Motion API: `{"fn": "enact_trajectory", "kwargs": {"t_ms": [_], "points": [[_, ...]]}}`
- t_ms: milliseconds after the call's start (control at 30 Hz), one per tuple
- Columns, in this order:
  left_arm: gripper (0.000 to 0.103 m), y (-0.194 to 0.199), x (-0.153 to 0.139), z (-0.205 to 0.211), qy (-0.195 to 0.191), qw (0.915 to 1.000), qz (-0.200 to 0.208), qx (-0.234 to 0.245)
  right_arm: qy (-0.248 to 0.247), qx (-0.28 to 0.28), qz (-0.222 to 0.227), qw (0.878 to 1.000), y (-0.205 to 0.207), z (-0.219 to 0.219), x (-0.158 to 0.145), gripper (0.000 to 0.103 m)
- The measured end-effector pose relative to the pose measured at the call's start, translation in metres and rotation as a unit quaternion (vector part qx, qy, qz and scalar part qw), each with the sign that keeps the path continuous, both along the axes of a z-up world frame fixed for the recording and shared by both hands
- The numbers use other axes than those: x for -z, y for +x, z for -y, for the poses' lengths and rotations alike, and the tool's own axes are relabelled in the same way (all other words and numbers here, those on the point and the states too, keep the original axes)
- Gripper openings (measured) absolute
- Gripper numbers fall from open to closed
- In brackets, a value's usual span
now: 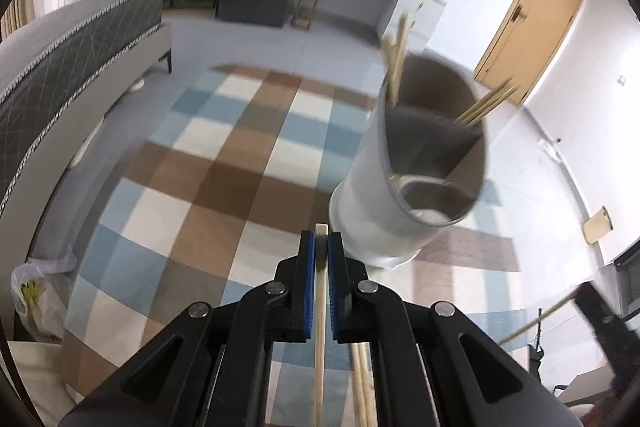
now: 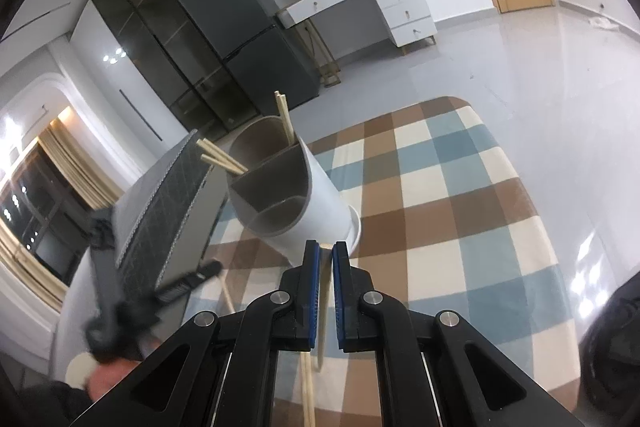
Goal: Organize utensils
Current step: 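Carry both chopsticks over the caddy and lower them into it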
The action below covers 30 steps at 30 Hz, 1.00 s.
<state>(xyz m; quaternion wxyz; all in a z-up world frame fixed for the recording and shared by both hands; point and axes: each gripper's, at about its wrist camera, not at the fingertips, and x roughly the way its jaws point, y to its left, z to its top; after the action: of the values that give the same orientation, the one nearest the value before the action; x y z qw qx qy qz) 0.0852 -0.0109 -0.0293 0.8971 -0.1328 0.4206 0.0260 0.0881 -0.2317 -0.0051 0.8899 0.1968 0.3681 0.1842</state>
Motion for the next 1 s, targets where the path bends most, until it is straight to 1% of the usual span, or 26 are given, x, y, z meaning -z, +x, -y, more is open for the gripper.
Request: {"fn": "enact_trajectory", "kwargs": {"t_ms": [167, 467, 600, 667, 700, 833, 1000], "points": [[0.002, -0.012, -0.017, 0.002, 0.004, 0.9992, 0.029, 0.026, -0.017, 0.001, 0.019, 1.000, -0.016, -0.004, -0.004, 0.006], [0.002, -0.038, -0.033, 0.002, 0.014, 0.9966, 0.058, 0.057, -0.050, -0.008, 0.050, 0.997, -0.034, -0.024, -0.017, 0.006], [0.001, -0.043, -0.039, -0.002, 0.015, 0.9961, 0.062, 0.061, -0.060, -0.009, 0.063, 0.996, -0.041, -0.031, -0.021, 0.006], [0.002, -0.047, -0.039, 0.000, 0.031, 0.9955, 0.064, 0.062, -0.061, -0.006, 0.066, 0.996, -0.045, -0.032, -0.022, 0.006], [0.001, -0.048, -0.039, 0.000, 0.031, 0.9954, 0.064, 0.064, -0.060, -0.004, 0.065, 0.996, -0.046, -0.032, -0.022, 0.006], [0.001, -0.051, -0.039, -0.003, 0.021, 0.9960, 0.058, 0.066, -0.062, 0.006, 0.062, 0.996, -0.050, -0.030, -0.024, 0.006], [0.001, -0.056, -0.048, -0.004, 0.017, 0.9949, 0.066, 0.075, -0.063, 0.011, 0.069, 0.996, -0.056, -0.030, -0.031, 0.006]]}}
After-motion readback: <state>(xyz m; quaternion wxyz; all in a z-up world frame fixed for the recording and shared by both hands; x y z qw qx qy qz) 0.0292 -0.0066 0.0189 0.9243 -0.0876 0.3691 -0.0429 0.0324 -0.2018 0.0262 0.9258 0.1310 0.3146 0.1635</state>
